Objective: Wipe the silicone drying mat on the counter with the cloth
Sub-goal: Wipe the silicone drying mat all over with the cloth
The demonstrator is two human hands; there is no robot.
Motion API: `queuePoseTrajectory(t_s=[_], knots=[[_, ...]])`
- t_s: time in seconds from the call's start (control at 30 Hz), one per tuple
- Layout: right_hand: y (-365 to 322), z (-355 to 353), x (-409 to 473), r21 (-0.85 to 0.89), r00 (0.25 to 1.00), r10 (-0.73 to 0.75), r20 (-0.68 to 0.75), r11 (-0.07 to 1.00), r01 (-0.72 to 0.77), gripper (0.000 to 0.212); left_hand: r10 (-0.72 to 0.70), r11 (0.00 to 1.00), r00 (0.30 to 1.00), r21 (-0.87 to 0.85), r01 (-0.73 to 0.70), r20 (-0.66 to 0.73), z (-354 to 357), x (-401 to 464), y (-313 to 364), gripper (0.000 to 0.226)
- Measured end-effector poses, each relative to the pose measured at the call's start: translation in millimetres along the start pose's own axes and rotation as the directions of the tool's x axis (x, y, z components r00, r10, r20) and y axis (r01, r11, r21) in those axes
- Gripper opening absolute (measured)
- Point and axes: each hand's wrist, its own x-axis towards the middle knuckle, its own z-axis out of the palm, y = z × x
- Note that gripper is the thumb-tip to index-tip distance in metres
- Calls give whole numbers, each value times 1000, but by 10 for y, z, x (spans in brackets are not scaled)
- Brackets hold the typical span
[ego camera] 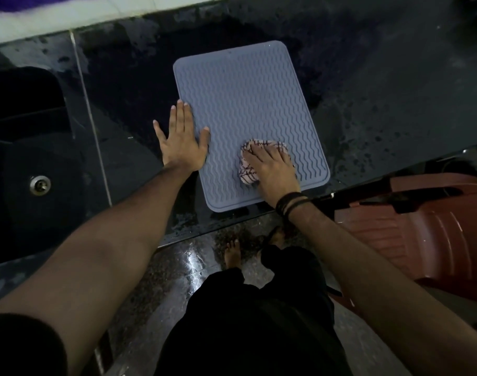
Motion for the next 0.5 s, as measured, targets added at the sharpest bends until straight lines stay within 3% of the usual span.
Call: queuePoseTrajectory(t_s=[0.1, 0.2, 0.3, 0.4, 0.5], knots=[[3, 4, -373, -11, 1000, -14, -18, 1000, 13, 70, 1, 1000, 1000, 12, -1, -9, 28, 8, -18, 77], [34, -65, -567, -18, 997, -47, 67, 999, 48, 68, 9, 1000, 1000, -10, -9, 7, 14, 9, -29, 77], [50, -204, -431, 171, 997, 34, 68, 984, -46, 64, 25, 999, 999, -35, -23, 37, -5, 47, -68, 79], [-30, -323, -27, 403, 977, 202, -72, 902, -157, 61, 23, 999, 999, -32, -22, 29, 6, 45, -81, 76], [-202, -317, 362, 356, 983, 161, -92, 927, -118, 68, 17, 1000, 1000, 0, -17, 15, 25, 34, -65, 75]])
